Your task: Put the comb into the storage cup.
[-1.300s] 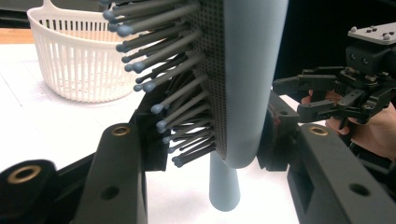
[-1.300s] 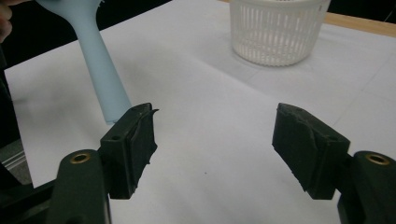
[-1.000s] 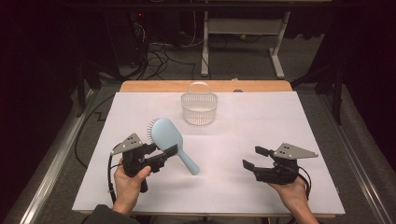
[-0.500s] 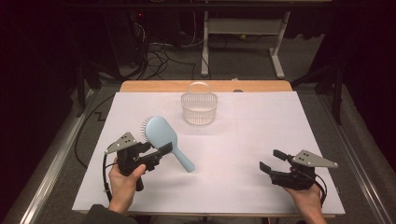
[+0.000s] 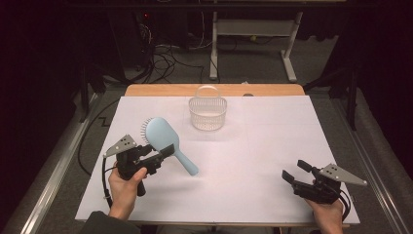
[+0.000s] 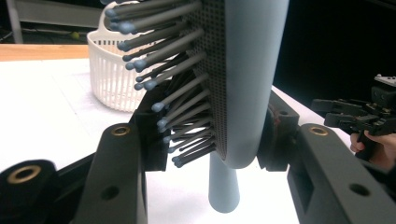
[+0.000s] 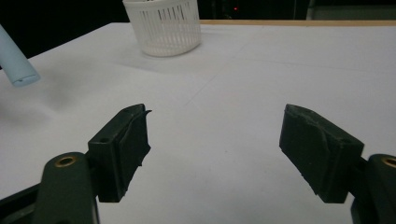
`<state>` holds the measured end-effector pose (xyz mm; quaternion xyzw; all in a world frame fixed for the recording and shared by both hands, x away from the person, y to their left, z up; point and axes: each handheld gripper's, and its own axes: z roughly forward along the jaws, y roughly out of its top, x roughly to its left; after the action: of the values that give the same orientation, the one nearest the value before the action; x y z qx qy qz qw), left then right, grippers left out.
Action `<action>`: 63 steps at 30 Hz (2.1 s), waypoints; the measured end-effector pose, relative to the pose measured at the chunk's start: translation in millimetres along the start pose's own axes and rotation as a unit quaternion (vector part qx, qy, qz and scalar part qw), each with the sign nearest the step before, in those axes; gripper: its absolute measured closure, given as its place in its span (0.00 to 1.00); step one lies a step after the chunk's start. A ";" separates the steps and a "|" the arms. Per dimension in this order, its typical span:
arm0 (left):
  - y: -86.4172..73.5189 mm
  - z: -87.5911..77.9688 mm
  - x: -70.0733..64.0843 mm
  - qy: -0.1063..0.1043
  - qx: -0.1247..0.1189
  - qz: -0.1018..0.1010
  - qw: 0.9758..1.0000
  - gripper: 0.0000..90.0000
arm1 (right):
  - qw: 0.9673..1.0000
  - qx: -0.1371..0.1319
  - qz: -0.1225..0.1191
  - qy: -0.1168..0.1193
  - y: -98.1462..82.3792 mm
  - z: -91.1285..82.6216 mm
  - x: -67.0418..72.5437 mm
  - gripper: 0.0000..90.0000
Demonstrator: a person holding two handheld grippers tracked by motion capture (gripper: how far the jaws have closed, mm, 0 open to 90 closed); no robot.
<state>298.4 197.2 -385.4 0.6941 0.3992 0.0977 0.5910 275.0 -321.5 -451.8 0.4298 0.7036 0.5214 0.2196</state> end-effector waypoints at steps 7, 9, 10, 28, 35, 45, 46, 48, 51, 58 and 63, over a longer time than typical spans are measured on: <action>6.2 -0.1 4.4 0.006 0.000 0.003 1.000 0.60 | 1.000 -0.006 0.000 -0.018 -0.4 -0.4 -6.0 0.27; 8.1 0.9 5.6 0.006 0.001 0.005 1.000 0.60 | 1.000 -0.005 0.003 -0.021 -0.3 0.7 -6.5 0.27; 9.0 1.5 5.9 0.007 0.001 0.006 1.000 0.60 | 1.000 -0.005 0.004 -0.020 -0.5 1.0 -6.9 0.27; 30.5 11.4 8.6 0.013 0.005 0.014 1.000 0.60 | 1.000 0.001 -0.009 -0.011 -0.4 4.4 -0.4 0.27; 39.5 19.2 10.9 0.015 0.007 0.015 1.000 0.60 | 1.000 0.001 -0.007 -0.011 -0.6 4.3 -1.0 0.27; 49.1 29.4 13.8 0.017 0.006 0.015 1.000 0.60 | 1.000 0.001 -0.007 -0.011 -0.5 4.4 -0.5 0.27; 49.8 30.7 14.0 0.018 0.006 0.015 1.000 0.60 | 1.000 0.001 -0.007 -0.011 -0.5 4.3 -0.5 0.27; 51.2 32.9 14.1 0.022 0.010 0.017 1.000 0.60 | 1.000 -0.001 -0.009 -0.011 -0.5 4.2 -0.5 0.27; 54.1 35.4 12.9 0.024 0.013 0.022 0.999 0.60 | 1.000 0.000 -0.009 -0.009 -0.5 4.2 -0.5 0.27; 61.8 41.8 12.5 0.025 0.016 0.027 0.999 0.60 | 1.000 -0.001 -0.008 -0.008 -0.6 4.0 -0.6 0.27; 66.9 46.3 11.9 0.025 0.017 0.029 0.999 0.60 | 1.000 0.001 -0.009 -0.008 -0.6 4.4 -0.7 0.27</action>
<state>363.8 171.9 -342.3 0.7126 0.3954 0.1254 0.5658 278.4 -319.7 -454.0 0.4278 0.7060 0.5157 0.2293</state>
